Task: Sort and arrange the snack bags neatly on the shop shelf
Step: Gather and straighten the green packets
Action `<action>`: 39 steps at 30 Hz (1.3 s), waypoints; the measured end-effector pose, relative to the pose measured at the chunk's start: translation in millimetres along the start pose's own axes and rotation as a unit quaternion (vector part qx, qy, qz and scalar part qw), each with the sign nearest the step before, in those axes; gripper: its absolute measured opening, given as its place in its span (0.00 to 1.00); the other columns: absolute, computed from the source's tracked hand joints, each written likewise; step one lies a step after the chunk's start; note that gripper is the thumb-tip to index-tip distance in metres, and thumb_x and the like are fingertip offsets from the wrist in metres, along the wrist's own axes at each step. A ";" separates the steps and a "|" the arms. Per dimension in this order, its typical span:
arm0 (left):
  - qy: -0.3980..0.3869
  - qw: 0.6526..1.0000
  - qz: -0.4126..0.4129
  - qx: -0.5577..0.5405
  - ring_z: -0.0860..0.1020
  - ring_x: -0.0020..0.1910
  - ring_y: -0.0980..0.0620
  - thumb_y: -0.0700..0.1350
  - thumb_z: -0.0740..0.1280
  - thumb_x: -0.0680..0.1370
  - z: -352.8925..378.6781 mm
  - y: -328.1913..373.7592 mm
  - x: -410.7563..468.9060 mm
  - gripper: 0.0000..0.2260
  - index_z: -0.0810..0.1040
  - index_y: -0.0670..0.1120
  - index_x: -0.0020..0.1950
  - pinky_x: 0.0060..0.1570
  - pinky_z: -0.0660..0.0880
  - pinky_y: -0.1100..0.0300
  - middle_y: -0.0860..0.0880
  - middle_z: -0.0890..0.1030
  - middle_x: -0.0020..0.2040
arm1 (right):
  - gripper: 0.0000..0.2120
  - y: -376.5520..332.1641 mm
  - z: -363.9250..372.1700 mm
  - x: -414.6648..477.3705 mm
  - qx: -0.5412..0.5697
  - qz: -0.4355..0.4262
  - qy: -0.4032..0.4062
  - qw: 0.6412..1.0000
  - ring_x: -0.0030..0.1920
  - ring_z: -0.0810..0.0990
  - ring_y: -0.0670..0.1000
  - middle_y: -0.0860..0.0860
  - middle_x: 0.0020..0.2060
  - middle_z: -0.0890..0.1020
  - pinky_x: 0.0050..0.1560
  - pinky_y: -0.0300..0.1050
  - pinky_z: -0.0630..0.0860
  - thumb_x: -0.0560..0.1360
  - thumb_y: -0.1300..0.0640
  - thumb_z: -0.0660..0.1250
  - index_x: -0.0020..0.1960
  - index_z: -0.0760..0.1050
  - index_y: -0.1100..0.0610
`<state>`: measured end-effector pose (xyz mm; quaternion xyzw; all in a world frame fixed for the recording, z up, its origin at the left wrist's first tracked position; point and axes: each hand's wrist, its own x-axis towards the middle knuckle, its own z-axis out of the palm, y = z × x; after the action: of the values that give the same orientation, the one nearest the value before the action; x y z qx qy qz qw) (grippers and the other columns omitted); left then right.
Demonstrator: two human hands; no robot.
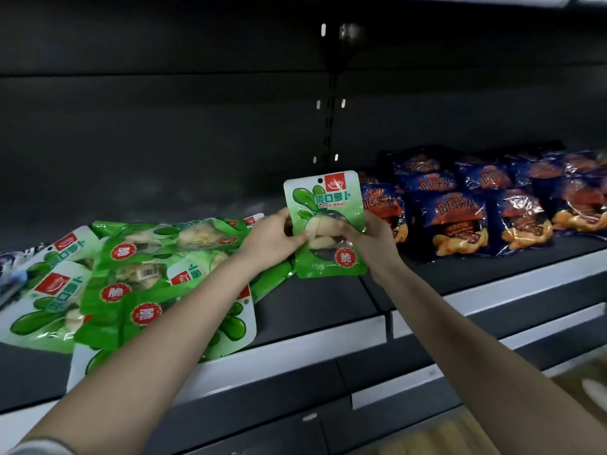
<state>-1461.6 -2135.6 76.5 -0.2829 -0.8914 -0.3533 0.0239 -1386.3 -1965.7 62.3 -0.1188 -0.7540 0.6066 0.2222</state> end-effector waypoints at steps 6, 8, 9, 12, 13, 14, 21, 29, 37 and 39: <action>-0.206 0.934 0.005 0.293 0.56 0.75 0.45 0.59 0.57 0.77 16.5 -14.3 7.6 0.30 0.60 0.45 0.75 0.73 0.50 0.51 0.44 0.61 0.76 | 0.08 7.7 -6.2 -0.2 -0.100 -0.027 0.032 0.994 0.48 0.81 0.53 0.52 0.46 0.82 0.50 0.54 0.79 0.74 0.60 0.68 0.53 0.77 0.60; -0.235 0.917 -0.009 0.323 0.51 0.76 0.46 0.62 0.54 0.78 22.8 -20.6 5.5 0.32 0.55 0.46 0.77 0.74 0.43 0.48 0.47 0.54 0.78 | 0.07 9.8 -5.7 0.6 -0.132 -0.043 0.047 0.989 0.46 0.80 0.50 0.47 0.42 0.81 0.46 0.42 0.77 0.75 0.60 0.68 0.52 0.76 0.59; -0.231 0.914 -0.006 0.334 0.51 0.76 0.47 0.64 0.52 0.78 24.2 -22.4 4.8 0.33 0.54 0.47 0.77 0.74 0.42 0.47 0.48 0.54 0.78 | 0.06 10.9 -5.0 0.7 -0.147 -0.052 0.054 0.986 0.45 0.79 0.48 0.45 0.40 0.79 0.42 0.33 0.74 0.75 0.59 0.68 0.51 0.76 0.58; -0.213 0.906 0.009 0.366 0.54 0.76 0.48 0.66 0.52 0.76 23.5 -21.4 5.1 0.35 0.57 0.46 0.76 0.74 0.43 0.47 0.47 0.58 0.77 | 0.06 13.4 -1.0 -1.2 -0.162 -0.069 0.064 0.982 0.44 0.77 0.45 0.43 0.40 0.78 0.38 0.27 0.68 0.74 0.60 0.68 0.52 0.77 0.58; -0.211 0.903 0.011 0.374 0.56 0.76 0.48 0.68 0.52 0.75 22.5 -20.2 5.0 0.36 0.58 0.46 0.76 0.74 0.44 0.47 0.47 0.59 0.76 | 0.07 13.2 0.2 -1.8 -0.161 -0.073 0.062 0.982 0.44 0.77 0.44 0.43 0.41 0.79 0.40 0.30 0.69 0.75 0.61 0.68 0.52 0.77 0.58; -0.211 0.900 0.012 0.381 0.57 0.75 0.48 0.70 0.52 0.74 21.7 -18.9 4.6 0.38 0.60 0.46 0.75 0.74 0.44 0.47 0.47 0.61 0.76 | 0.07 12.7 1.2 -2.1 -0.161 -0.075 0.060 0.982 0.45 0.77 0.44 0.43 0.42 0.79 0.43 0.33 0.69 0.75 0.61 0.68 0.53 0.77 0.58; -0.207 0.869 -0.009 0.449 0.62 0.73 0.46 0.68 0.48 0.77 13.0 -15.3 -6.0 0.35 0.65 0.42 0.72 0.73 0.44 0.46 0.44 0.67 0.72 | 0.07 12.9 7.6 2.1 -0.148 -0.046 0.044 0.987 0.48 0.78 0.49 0.47 0.44 0.80 0.47 0.42 0.73 0.76 0.60 0.67 0.53 0.76 0.58; -0.219 0.831 -0.105 0.501 0.50 0.77 0.45 0.64 0.42 0.79 -17.0 -42.0 -20.4 0.36 0.57 0.37 0.75 0.74 0.40 0.49 0.41 0.60 0.75 | 0.08 16.7 49.0 14.1 -0.136 0.035 -0.013 0.990 0.50 0.79 0.52 0.50 0.47 0.81 0.48 0.44 0.75 0.76 0.59 0.66 0.55 0.75 0.58; -0.192 0.860 -0.099 0.463 0.51 0.76 0.46 0.63 0.43 0.80 -17.0 -55.0 -23.7 0.35 0.55 0.37 0.75 0.74 0.39 0.50 0.41 0.58 0.76 | 0.14 21.6 67.3 23.5 -0.242 -0.016 0.006 0.970 0.59 0.74 0.55 0.57 0.56 0.78 0.54 0.35 0.66 0.75 0.63 0.66 0.60 0.73 0.61; -0.179 0.875 -0.091 0.440 0.53 0.76 0.46 0.61 0.45 0.80 -15.0 -55.8 -24.4 0.33 0.57 0.38 0.75 0.74 0.41 0.50 0.41 0.59 0.76 | 0.21 19.4 65.5 17.4 -0.280 -0.053 -0.008 0.959 0.65 0.69 0.56 0.58 0.64 0.70 0.60 0.35 0.61 0.74 0.65 0.65 0.67 0.68 0.62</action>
<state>-1472.6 -2190.1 47.4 -0.2187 -0.9658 0.1314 -0.0461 -1434.6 -2009.8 36.0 -0.1307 -0.9007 0.3596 0.2058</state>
